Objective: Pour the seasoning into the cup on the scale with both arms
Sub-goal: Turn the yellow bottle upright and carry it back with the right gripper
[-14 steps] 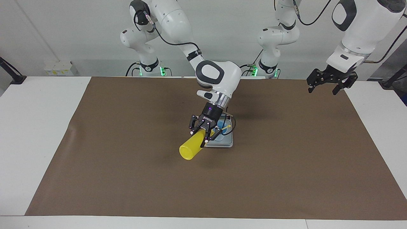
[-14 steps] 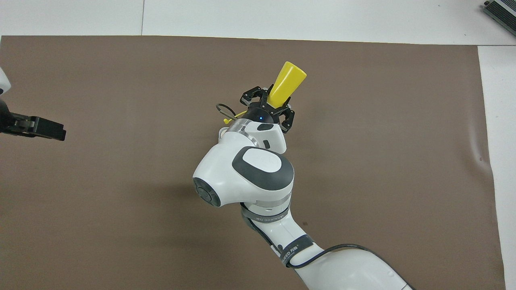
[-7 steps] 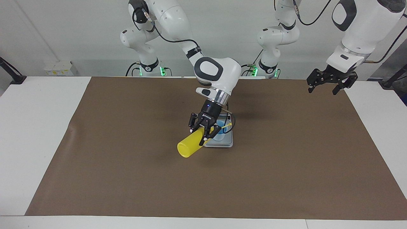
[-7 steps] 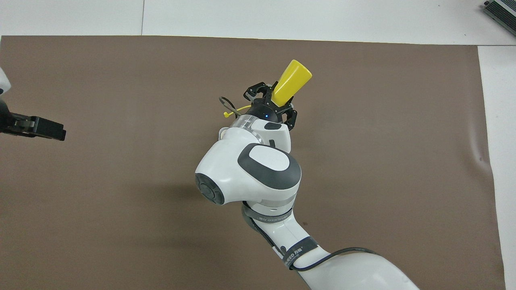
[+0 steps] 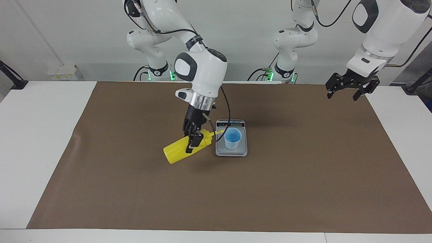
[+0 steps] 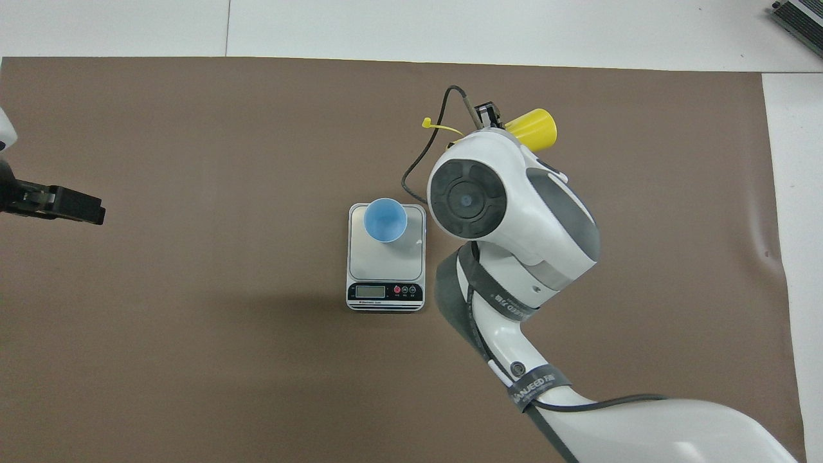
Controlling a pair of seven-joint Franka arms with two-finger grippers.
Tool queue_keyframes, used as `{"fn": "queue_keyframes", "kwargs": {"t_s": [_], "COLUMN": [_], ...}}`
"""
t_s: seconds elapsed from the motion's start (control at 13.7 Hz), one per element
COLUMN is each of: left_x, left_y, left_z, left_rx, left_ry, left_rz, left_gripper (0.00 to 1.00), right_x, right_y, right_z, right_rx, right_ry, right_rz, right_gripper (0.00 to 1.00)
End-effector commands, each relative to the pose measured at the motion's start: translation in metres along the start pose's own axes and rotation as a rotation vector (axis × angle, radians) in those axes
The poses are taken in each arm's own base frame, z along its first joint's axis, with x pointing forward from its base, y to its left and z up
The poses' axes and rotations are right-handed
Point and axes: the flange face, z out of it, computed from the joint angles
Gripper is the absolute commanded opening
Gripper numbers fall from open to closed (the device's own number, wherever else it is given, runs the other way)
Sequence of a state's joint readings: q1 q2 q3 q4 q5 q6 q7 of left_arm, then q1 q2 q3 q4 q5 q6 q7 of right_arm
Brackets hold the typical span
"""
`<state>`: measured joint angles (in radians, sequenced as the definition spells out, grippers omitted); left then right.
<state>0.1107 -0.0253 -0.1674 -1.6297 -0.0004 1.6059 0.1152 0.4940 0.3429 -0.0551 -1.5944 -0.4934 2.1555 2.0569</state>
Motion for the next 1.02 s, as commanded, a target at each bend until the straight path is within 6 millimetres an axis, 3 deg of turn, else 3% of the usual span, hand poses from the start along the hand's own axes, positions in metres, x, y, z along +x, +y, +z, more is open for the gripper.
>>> {"fn": "queue_keyframes", "kwargs": {"t_s": [0.0,0.44,0.73,0.95], "left_x": [-0.008,-0.008,-0.008,-0.008], "left_y": [0.0,0.001,0.001,0.001], "left_z": [-0.002,-0.001,-0.001,-0.002], "left_rx": [0.005,0.005,0.005,0.005], "left_ry": [0.002,0.001,0.001,0.002], "left_rz": [-0.002,0.0,0.0,0.0], "left_gripper": [1.0,1.0,1.0,1.0], "right_x": [0.038,0.124,0.181,0.203], "right_y": [0.006,0.034,0.074,0.105], "right_z": [0.013,0.076,0.116,0.141], "right_rx": [-0.087,-0.272,-0.297,-0.299], "right_ry": [-0.127,-0.435,-0.61,-0.738], "right_rz": [0.154,0.319,0.358,0.386], "right_gripper": [0.0,0.0,0.0,0.0]}}
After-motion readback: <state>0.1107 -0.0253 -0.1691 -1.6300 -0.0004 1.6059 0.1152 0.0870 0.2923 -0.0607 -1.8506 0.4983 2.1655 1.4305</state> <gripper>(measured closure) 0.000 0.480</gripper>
